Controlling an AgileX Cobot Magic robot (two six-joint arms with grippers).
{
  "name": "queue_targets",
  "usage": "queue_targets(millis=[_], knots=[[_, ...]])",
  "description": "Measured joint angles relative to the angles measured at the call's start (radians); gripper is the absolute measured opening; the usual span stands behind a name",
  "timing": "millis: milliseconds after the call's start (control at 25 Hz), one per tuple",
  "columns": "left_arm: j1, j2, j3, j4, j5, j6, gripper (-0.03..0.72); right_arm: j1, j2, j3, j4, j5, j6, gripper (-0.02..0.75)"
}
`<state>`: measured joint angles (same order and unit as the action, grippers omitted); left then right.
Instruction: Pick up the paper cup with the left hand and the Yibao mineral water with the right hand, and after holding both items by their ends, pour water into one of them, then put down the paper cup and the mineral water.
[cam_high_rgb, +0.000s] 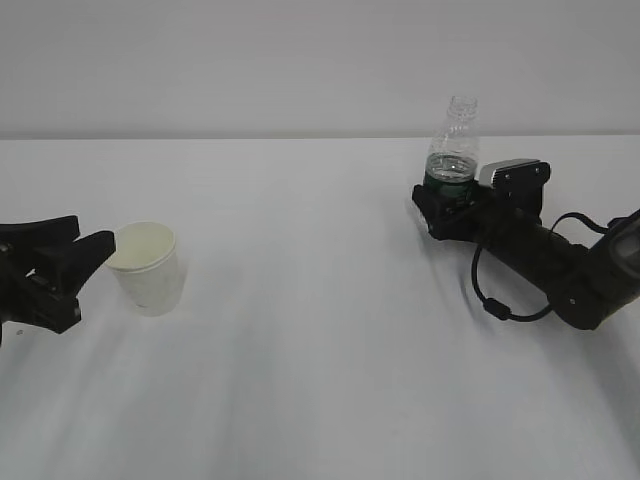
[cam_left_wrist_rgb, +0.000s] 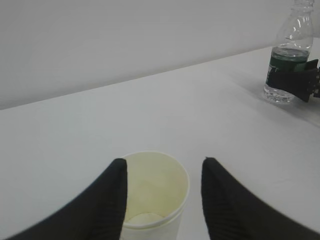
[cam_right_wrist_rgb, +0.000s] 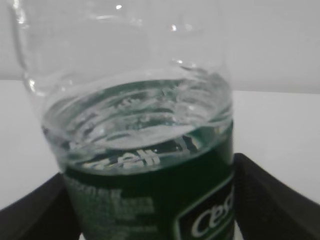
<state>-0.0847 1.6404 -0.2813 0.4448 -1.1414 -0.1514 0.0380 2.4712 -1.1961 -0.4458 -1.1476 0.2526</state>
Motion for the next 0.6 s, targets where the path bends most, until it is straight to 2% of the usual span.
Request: queue_targets(millis=[600], knots=[[0.000,0.000,0.000,0.000,0.000,0.000,0.341,0.000,0.001,0.000,0.031,0.000,0.003,0.613]])
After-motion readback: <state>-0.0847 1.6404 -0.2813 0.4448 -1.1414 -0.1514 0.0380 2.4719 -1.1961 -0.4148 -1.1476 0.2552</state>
